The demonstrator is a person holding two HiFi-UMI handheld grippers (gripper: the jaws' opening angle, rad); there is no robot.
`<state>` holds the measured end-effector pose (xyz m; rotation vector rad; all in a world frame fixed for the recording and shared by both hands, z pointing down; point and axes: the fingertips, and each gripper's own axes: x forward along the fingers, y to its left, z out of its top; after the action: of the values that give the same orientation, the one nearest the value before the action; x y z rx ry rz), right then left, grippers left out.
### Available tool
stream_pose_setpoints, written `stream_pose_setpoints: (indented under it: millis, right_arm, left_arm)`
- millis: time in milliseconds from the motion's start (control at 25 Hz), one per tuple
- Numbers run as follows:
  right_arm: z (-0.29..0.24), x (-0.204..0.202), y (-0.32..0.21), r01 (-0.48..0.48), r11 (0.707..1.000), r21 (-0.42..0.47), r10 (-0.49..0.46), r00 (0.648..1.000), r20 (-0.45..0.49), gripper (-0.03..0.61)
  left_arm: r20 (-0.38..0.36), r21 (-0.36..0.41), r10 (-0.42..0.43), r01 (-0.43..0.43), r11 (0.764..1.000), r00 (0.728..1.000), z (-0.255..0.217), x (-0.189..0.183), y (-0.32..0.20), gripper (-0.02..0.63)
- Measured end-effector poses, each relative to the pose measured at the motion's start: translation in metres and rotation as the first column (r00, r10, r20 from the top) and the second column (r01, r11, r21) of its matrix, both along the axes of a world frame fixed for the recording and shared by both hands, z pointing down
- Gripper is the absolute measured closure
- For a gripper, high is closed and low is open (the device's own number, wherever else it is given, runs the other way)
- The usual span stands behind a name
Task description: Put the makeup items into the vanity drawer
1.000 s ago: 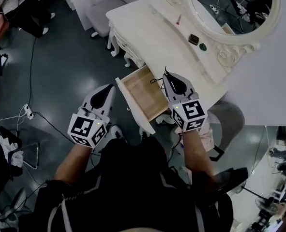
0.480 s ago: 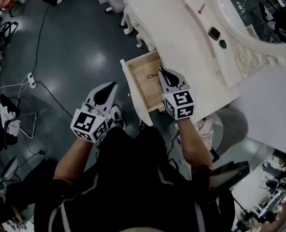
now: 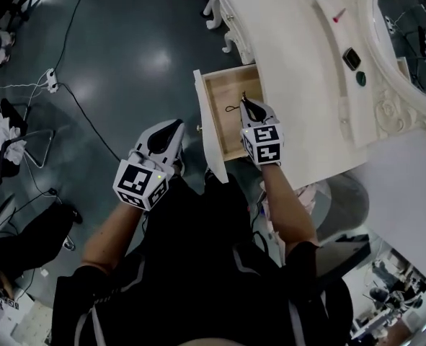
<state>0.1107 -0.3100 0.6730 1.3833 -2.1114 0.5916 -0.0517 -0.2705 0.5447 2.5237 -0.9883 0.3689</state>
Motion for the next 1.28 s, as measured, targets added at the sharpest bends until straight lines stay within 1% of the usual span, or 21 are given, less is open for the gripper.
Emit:
stream_pose_setpoints:
  millis: [240, 520, 720, 960, 1280]
  right_arm:
    - [0.054, -0.006, -0.005, 0.010, 0.996, -0.084, -0.013, 0.999, -0.031, 0.558]
    - [0.108, -0.005, -0.008, -0.030, 0.985, -0.172, 0.016, 0.996, -0.083, 0.558]
    - [0.139, -0.006, -0.007, -0.039, 0.974, -0.225, 0.017, 0.995, -0.101, 0.558]
    - [0.168, -0.002, -0.008, -0.056, 0.963, -0.263, 0.024, 0.992, -0.124, 0.557]
    - [0.180, -0.002, -0.012, -0.044, 0.962, -0.268, 0.009, 0.992, -0.129, 0.557]
  left_arm:
    - [0.025, -0.023, -0.042, 0.042, 0.999, 0.999, 0.014, -0.010, 0.002, 0.609]
    - [0.054, -0.055, -0.094, 0.097, 0.994, 0.994, 0.029, -0.030, 0.007, 0.609]
    - [0.061, -0.064, -0.115, 0.119, 0.991, 0.991, 0.036, -0.036, 0.010, 0.611]
    - [0.068, -0.074, -0.134, 0.139, 0.988, 0.989, 0.040, -0.041, 0.011, 0.611]
    - [0.067, -0.081, -0.150, 0.155, 0.985, 0.986, 0.044, -0.046, 0.016, 0.610]
